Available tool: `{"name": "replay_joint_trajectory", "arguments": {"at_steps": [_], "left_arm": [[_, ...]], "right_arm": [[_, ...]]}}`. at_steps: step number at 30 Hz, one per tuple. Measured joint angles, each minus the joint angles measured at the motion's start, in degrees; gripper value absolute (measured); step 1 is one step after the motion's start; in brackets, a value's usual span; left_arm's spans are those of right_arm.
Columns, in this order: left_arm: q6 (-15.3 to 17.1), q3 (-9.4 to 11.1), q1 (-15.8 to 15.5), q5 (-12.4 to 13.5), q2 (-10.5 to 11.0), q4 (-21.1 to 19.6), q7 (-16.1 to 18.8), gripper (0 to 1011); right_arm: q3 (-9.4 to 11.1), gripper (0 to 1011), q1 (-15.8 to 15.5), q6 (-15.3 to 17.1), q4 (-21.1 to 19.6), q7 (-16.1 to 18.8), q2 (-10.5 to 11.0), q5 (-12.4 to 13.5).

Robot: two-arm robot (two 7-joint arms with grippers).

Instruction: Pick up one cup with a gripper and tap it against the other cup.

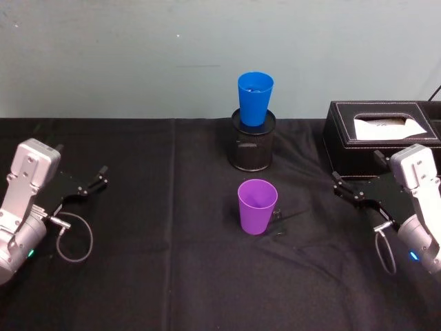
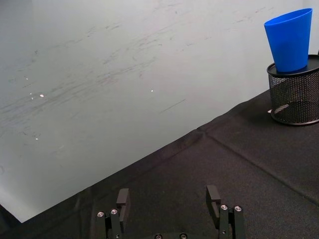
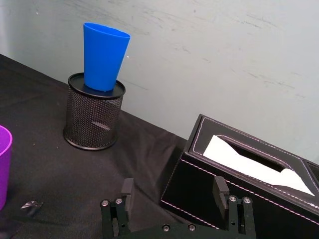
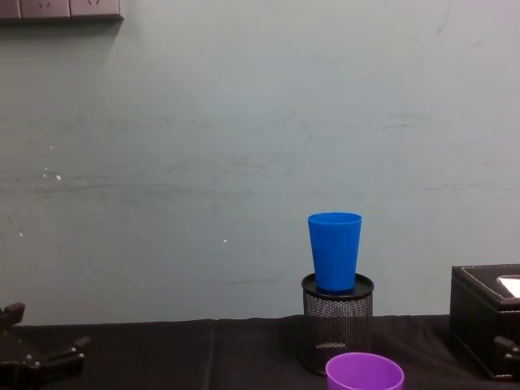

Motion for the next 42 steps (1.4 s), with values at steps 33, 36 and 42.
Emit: {"name": "replay_joint_trajectory", "arguments": {"at_steps": [33,36,42], "left_arm": [[0.0,0.0,0.0,0.0,0.0,0.0,0.0,1000],[0.0,0.0,0.0,0.0,0.0,0.0,0.0,1000],[0.0,0.0,0.0,0.0,0.0,0.0,0.0,1000]], "right_arm": [[0.0,1000,0.0,0.0,0.0,0.0,0.1,0.0],[0.5,1000,-0.3,-2.0,0.3,1.3,-0.1,0.2],[1.2,1000,-2.8,-6.2,-1.9,5.2,0.4,1.7]]}}
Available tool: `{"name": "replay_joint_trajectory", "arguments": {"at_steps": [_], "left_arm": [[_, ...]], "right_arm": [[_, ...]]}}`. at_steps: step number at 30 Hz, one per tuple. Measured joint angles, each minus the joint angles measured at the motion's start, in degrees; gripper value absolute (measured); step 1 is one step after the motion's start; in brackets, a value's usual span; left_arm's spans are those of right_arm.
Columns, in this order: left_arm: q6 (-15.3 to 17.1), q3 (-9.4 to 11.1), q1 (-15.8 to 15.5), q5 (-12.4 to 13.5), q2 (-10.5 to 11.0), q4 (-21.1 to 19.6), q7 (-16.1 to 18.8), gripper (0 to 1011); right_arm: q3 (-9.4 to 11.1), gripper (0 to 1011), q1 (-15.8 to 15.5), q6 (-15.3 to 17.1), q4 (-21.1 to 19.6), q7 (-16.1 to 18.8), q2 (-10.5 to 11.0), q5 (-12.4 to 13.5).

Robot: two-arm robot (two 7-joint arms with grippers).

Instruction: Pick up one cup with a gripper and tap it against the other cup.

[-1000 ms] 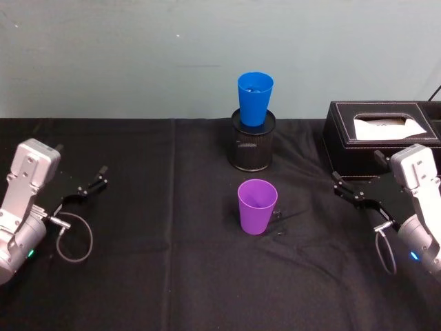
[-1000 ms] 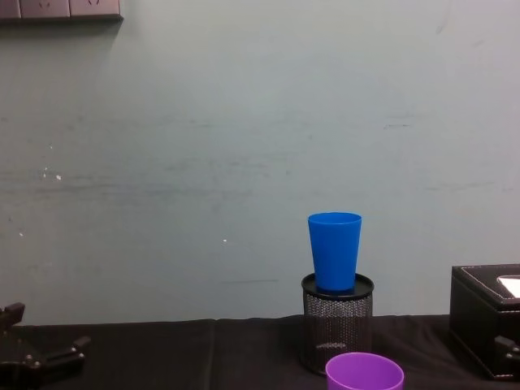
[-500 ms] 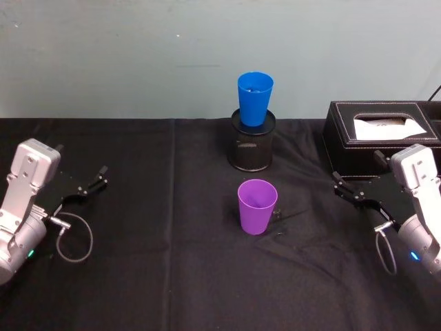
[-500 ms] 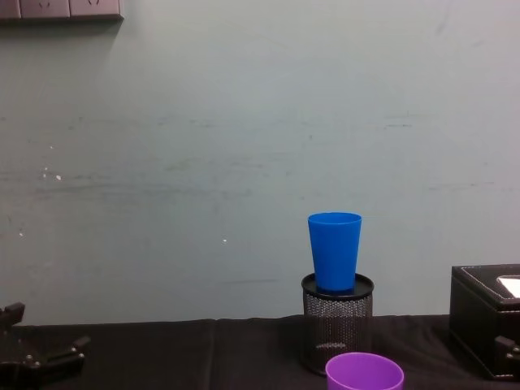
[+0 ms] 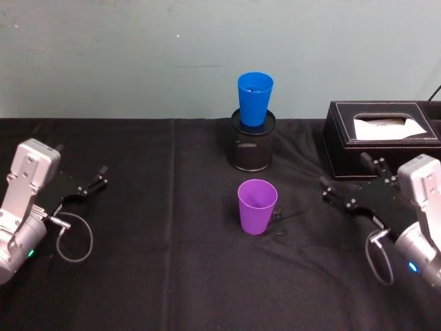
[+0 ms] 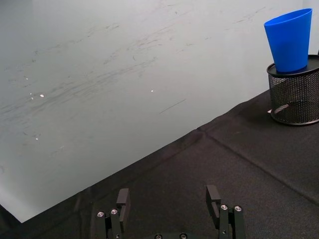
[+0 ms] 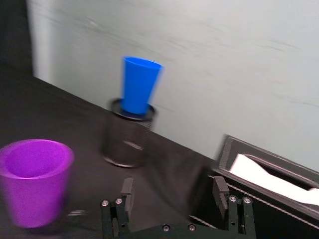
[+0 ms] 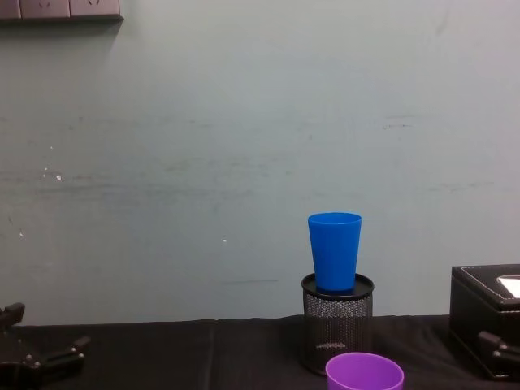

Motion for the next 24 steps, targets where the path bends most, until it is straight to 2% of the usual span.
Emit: {"name": "replay_joint_trajectory", "arguments": {"at_steps": [3,6,9,14,24], "left_arm": [[0.0,0.0,0.0,0.0,0.0,0.0,0.0,1000],[0.0,0.0,0.0,0.0,0.0,0.0,0.0,1000],[0.0,0.0,0.0,0.0,0.0,0.0,0.0,1000],[0.0,0.0,0.0,0.0,0.0,0.0,0.0,1000],[0.0,0.0,0.0,0.0,0.0,0.0,0.0,1000]], "right_arm": [[0.1,1000,-1.1,-1.1,-1.2,2.8,0.4,1.5],[-0.3,1000,-2.9,-2.2,-2.8,7.1,1.1,3.6],[-0.7,1000,-3.7,-2.6,-3.2,9.4,1.1,4.5],[-2.4,1000,-4.1,-2.0,-2.0,13.8,-0.3,5.8],[-2.7,1000,-1.4,-0.1,1.0,18.9,-3.8,8.5]]}}
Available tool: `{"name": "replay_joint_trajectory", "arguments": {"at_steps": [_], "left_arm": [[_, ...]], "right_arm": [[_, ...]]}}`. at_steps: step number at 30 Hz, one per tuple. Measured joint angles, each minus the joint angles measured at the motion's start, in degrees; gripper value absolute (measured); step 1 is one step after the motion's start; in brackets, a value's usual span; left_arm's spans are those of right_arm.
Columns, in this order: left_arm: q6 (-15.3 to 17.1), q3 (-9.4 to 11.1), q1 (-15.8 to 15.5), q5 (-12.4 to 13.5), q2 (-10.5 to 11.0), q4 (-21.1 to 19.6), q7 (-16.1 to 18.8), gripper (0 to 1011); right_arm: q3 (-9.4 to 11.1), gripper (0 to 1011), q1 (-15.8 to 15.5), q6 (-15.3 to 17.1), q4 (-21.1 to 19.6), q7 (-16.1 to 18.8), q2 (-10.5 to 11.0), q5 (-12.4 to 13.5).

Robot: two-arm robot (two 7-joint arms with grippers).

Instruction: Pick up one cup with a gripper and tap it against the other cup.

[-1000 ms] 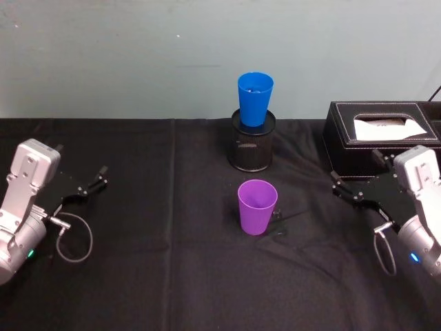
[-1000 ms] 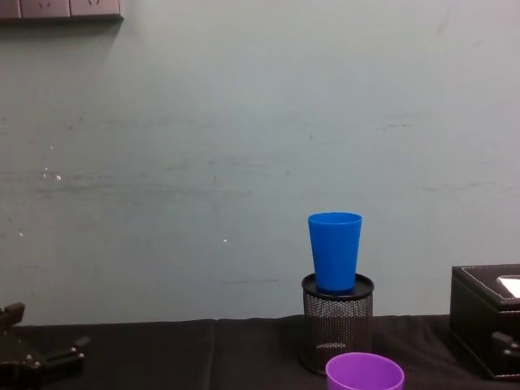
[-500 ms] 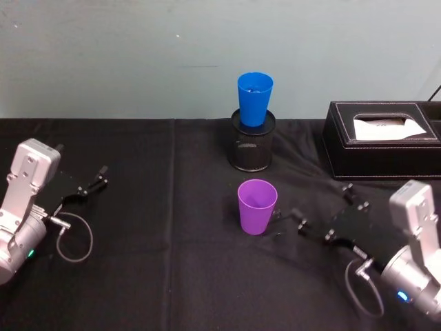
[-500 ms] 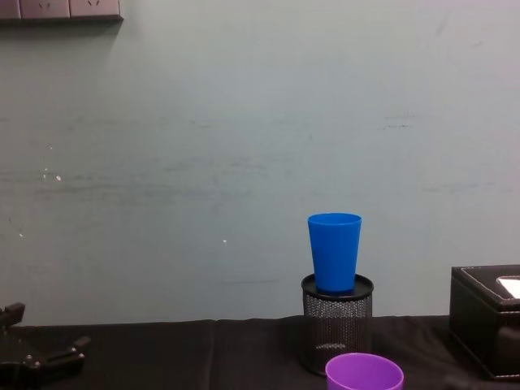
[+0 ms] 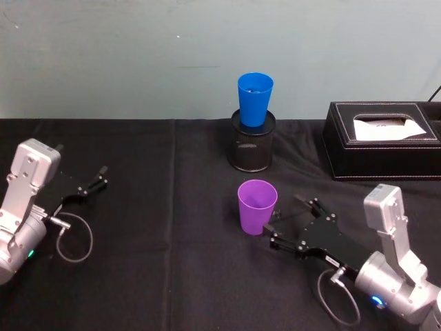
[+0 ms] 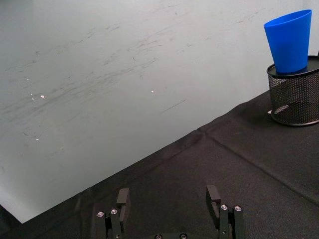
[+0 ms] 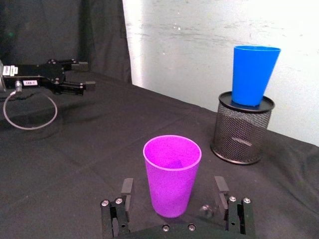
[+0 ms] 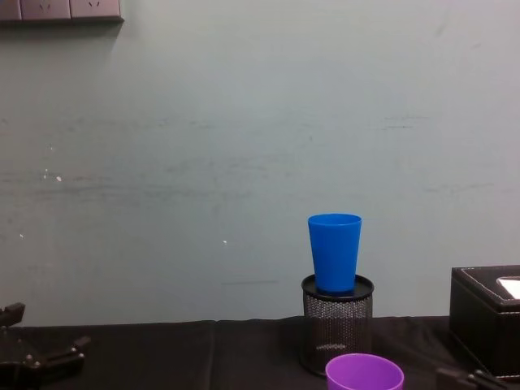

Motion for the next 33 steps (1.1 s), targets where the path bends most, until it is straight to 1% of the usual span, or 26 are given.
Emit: {"name": "replay_joint_trajectory", "arguments": {"at_steps": [4,7,16,25,33], "left_arm": [[0.0,0.0,0.0,0.0,0.0,0.0,0.0,1000],[0.0,0.0,0.0,0.0,0.0,0.0,0.0,1000],[0.0,0.0,0.0,0.0,0.0,0.0,0.0,1000],[0.0,0.0,0.0,0.0,0.0,0.0,0.0,1000],[0.0,0.0,0.0,0.0,0.0,0.0,0.0,1000]], "right_arm": [[-0.1,1000,1.5,1.0,1.3,1.5,-1.4,0.1],[-0.2,1000,2.3,1.4,1.9,2.0,-2.1,-0.1],[-0.6,1000,4.8,1.7,4.8,3.1,-4.7,-2.3],[-0.3,1000,6.8,1.2,7.8,3.2,-7.0,-4.5],[0.2,1000,8.0,-0.1,10.7,4.1,-9.4,-5.2]]}}
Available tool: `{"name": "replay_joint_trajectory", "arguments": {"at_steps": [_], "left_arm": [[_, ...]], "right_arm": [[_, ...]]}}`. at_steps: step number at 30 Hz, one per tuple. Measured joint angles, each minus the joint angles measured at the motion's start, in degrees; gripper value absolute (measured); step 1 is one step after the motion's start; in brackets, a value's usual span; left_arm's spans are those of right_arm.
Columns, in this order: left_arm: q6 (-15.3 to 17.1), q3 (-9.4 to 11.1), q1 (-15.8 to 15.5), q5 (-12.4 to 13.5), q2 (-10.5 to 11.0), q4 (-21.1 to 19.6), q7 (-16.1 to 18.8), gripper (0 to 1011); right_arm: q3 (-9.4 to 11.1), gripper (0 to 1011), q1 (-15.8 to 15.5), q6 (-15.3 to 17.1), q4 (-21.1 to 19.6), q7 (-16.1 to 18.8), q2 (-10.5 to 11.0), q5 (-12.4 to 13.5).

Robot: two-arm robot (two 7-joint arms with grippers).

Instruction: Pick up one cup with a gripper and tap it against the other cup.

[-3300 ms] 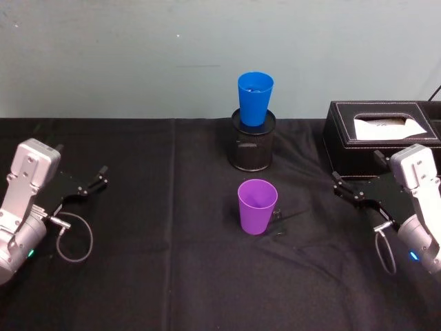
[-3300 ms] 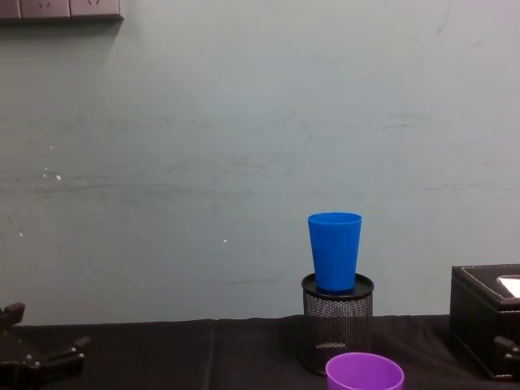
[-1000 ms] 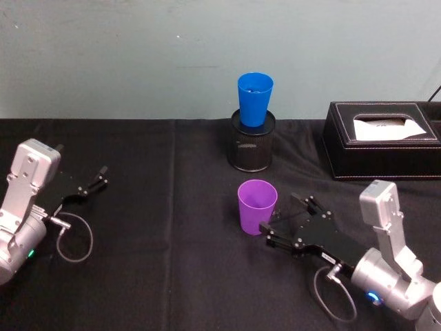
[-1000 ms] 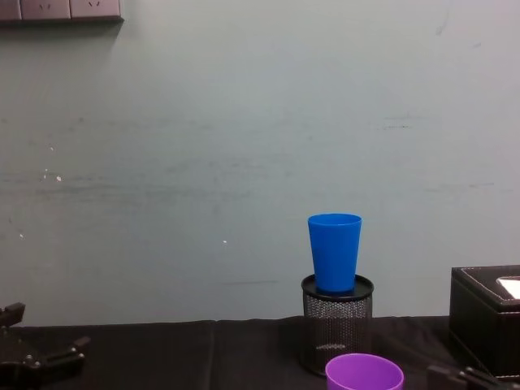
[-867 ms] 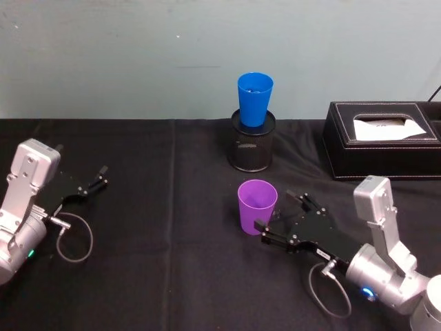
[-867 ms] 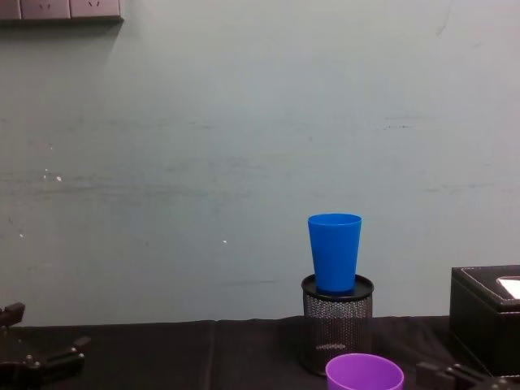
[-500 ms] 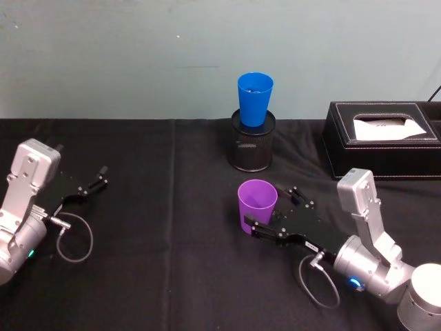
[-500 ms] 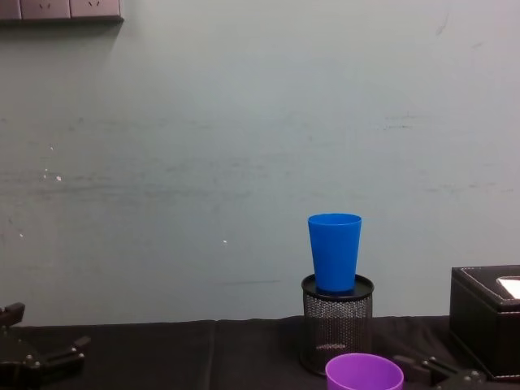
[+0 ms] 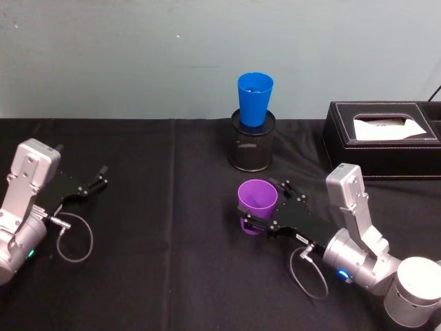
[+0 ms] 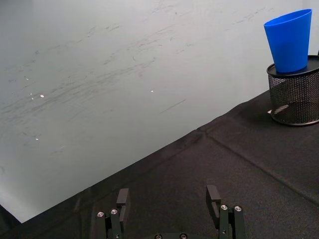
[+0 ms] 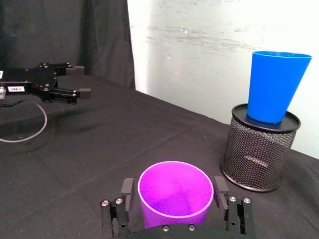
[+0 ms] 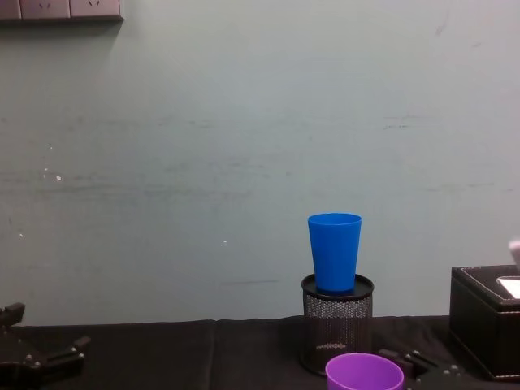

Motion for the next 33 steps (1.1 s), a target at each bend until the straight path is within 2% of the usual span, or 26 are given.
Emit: {"name": "replay_joint_trajectory", "arguments": {"at_steps": [4,17,24,26,33], "left_arm": [[0.0,0.0,0.0,0.0,0.0,0.0,0.0,1000],[0.0,0.0,0.0,0.0,0.0,0.0,0.0,1000],[0.0,0.0,0.0,0.0,0.0,0.0,0.0,1000],[0.0,0.0,0.0,0.0,0.0,0.0,0.0,1000],[0.0,0.0,0.0,0.0,0.0,0.0,0.0,1000]], "right_arm": [[0.2,1000,0.2,-0.1,1.0,0.4,-0.8,-0.1],[0.2,994,0.2,-0.1,0.7,0.3,-0.6,-0.1],[0.2,883,0.1,-0.1,0.6,0.3,-0.5,-0.1],[0.2,807,0.1,-0.1,0.6,0.3,-0.5,-0.1],[0.2,762,0.1,-0.2,0.6,0.2,-0.5,0.0]]}}
